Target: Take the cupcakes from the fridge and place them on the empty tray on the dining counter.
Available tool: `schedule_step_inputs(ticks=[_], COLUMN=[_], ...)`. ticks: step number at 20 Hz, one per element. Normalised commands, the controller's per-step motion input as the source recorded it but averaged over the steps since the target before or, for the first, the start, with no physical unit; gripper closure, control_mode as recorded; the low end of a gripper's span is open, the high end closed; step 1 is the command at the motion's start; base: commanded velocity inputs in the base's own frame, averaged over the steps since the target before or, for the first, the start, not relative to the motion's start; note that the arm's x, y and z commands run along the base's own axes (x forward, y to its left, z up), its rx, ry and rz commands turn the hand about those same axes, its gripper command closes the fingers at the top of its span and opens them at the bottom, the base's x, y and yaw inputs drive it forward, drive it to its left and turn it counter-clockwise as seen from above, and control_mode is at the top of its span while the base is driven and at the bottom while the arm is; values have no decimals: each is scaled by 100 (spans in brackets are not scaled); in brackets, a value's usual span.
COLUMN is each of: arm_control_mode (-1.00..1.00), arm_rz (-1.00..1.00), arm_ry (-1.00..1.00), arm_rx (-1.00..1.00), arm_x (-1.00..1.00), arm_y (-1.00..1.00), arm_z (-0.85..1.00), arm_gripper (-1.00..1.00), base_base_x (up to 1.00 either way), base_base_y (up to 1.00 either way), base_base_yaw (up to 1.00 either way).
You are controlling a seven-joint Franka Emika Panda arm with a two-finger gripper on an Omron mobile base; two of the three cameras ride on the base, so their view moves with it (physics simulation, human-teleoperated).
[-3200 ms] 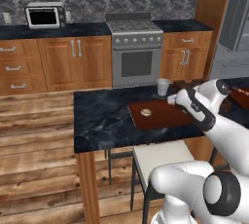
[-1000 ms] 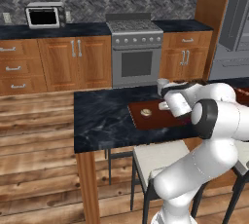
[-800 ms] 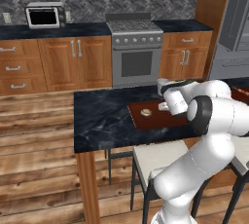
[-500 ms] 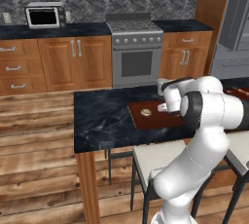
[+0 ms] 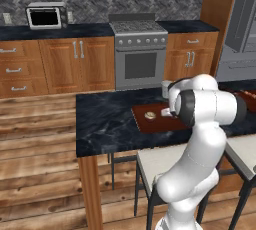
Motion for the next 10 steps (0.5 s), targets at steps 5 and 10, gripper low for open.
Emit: schedule_step_inputs(ticks=[5, 10], arm_control_mode=[-100, -100], arm_rz=[0, 0], arm_ry=[0, 0], arm_rx=[0, 0], arm_x=[18, 24], arm_y=[-4, -5], arm_z=[0, 0], arm_gripper=[-100, -100], base_base_x=[0, 0], base_base_y=[0, 0], base_base_yaw=[0, 0])
